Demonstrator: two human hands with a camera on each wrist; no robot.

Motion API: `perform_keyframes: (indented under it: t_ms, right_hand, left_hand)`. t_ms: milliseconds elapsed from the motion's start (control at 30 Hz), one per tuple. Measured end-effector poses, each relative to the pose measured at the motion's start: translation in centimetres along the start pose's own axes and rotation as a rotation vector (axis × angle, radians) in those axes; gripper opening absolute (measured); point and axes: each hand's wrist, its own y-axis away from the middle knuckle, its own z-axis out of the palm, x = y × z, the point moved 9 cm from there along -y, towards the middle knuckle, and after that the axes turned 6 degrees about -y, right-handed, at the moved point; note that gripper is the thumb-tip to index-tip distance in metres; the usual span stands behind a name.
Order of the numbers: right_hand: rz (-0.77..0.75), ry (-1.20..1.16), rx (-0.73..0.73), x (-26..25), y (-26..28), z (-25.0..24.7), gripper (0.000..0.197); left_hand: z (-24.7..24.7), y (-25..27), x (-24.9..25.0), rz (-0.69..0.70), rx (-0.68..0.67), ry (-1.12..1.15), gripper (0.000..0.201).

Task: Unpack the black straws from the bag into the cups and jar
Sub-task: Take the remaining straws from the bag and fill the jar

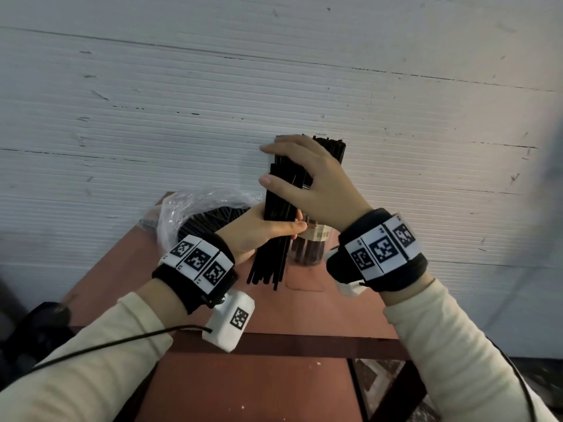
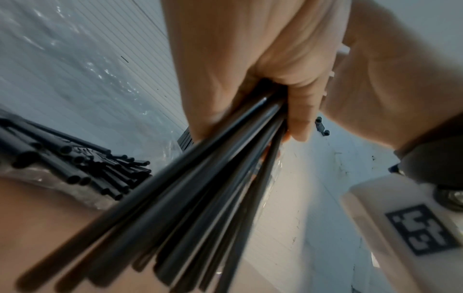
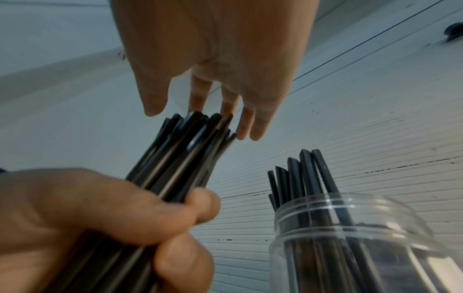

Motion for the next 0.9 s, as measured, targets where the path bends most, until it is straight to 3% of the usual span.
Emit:
perform_keyframes:
  t_ms: [133,267,367,733,900]
  right_hand:
    - [0.060,-0.008,-0.129,0.5,0.4,1.9,0.024]
    - [0.028,-0.103,-0.032,-0.1,0.4,1.8,0.032]
    - [0.039,-0.133,-0.025,0.1,0.7,2.3,0.027]
    - [0.045,-0.151,0.010,0.6,1.0,2.5,0.023]
    - [0.060,-0.163,0.049,0.4,1.6,1.9,0.024]
  left_hand:
    - [0.4,0.2,-0.9,-0.066,-0.057,-0.037,0.012]
    - [0.0,0.3,-1.2,-0.066,-0.027,-0.028,0.021]
    - [-0.2,0.3,-2.2,-0.114,-0.018,-0.029,0.032]
    - [0.4,0.3,-3.9,-0.193,-0.054,-0.061,0.035]
    - [1.3,0.5,-3.3,-0.160,-0.113,-0.123,0.030]
